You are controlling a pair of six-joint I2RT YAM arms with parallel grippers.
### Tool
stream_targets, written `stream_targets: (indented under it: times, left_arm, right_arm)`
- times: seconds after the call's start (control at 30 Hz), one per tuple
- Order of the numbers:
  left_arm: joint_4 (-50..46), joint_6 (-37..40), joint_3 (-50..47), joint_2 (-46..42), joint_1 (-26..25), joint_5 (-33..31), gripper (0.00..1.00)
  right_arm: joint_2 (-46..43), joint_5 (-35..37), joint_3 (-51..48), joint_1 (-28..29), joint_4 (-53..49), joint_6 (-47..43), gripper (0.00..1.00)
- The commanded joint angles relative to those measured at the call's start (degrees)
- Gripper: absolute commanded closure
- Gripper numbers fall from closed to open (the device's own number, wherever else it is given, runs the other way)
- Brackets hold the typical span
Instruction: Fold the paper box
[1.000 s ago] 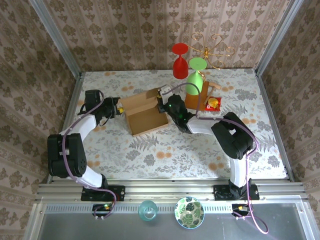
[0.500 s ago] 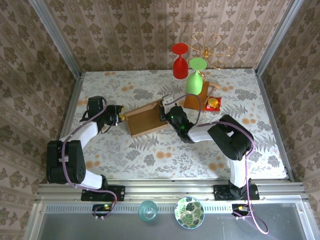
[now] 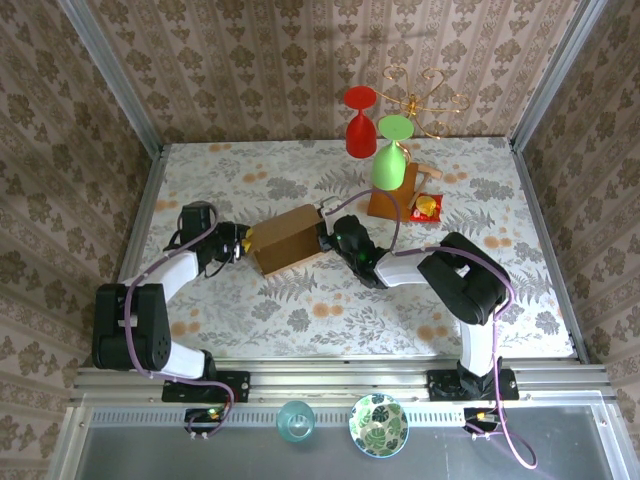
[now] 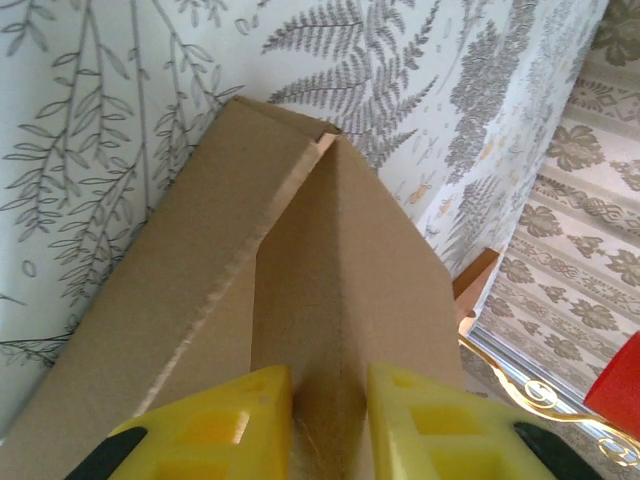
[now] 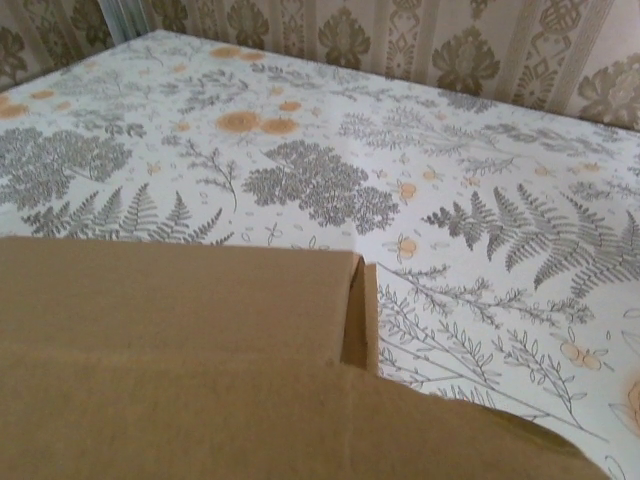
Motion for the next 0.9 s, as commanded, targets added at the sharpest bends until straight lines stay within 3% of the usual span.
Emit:
stream_targets:
  times: [0.0,0.37,0.7,0.87]
  left_arm:
    - [-1.7,2.7,-0.6,-1.8,-0.7,0.2,0.73]
    - [-7.9,10.2,-0.6,-1.6,-0.6,-2.1,0.73]
    - [-10.6,14.4,0.7,-0.9,-0.8,-2.9,0.69]
    - [-15.0,18.4,2.0,-1.1,-0.9,-3.6,0.66]
  right_arm:
    - [-2.0,1.0,-0.6,1.1,-3.5,1.6,0.85]
    - [-11.7,1.2,-1.6,1.2,-18.6,12.6,0.62]
    - [-22.5,-3.1,-4.0,1.3,-35.3,24.9,0.62]
    - [-24.9,-3.5,-0.7,1.0,-42.2,30.5,0.57]
